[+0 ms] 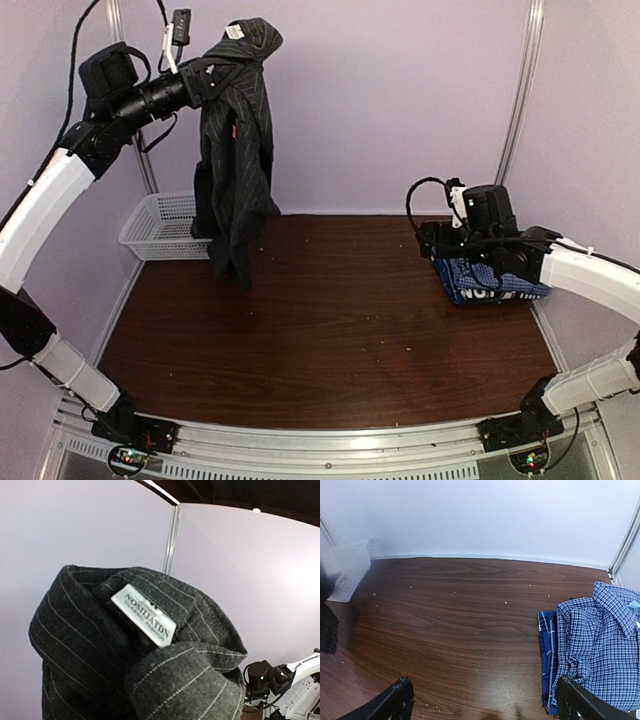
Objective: Fold and stack the long sleeve shirts
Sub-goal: Place the crumpled shirt at the center of the board.
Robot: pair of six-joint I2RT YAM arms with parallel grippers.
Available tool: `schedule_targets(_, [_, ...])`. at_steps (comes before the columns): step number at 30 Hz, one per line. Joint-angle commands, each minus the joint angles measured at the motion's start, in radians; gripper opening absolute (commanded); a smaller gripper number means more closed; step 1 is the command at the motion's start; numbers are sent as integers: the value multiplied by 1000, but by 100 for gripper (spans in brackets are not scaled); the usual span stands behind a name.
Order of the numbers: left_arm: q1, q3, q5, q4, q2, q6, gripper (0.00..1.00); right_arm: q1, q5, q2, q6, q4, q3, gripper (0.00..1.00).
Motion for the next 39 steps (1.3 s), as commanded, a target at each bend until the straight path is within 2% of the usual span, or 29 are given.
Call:
schedule_targets(1, [-115, -43, -16, -13, 124, 11, 0, 6, -59, -122, 9, -23, -39, 100])
schedule_targets(7, [-321, -67, -125, -33, 341, 52, 4, 3, -68, -264, 15, -63, -73, 100])
schedule_targets(9, [-382, -60, -140, -27, 430, 78, 9, -1, -37, -286, 23, -90, -73, 100])
schedule_targets(12, [-444, 34, -139, -65, 587, 143, 16, -5, 4, -287, 36, -134, -68, 100])
schedule_targets(14, [-452, 130, -135, -114, 679, 164, 14, -7, 6, -278, 44, -151, -68, 100])
schedule_targets(17, [-451, 203, -154, -142, 748, 191, 4, -7, -27, -286, 49, -147, -91, 100])
schedule_targets(24, [-440, 219, -155, -150, 748, 203, 1, -6, -246, -329, 61, -42, -209, 100])
schedule_targets(27, [-406, 216, -129, -146, 732, 135, 1, -4, -338, -370, 88, 58, -293, 100])
schedule_targets(30, [-371, 167, -44, -94, 694, 43, 0, -4, -436, -382, 114, 202, -374, 98])
schedule_targets(34, [-365, 131, 6, -62, 645, 7, 0, 1, -501, -300, 116, 352, -428, 96])
schedule_targets(39, [-365, 102, 86, -16, 606, -48, 0, 8, -547, -166, 81, 505, -406, 95])
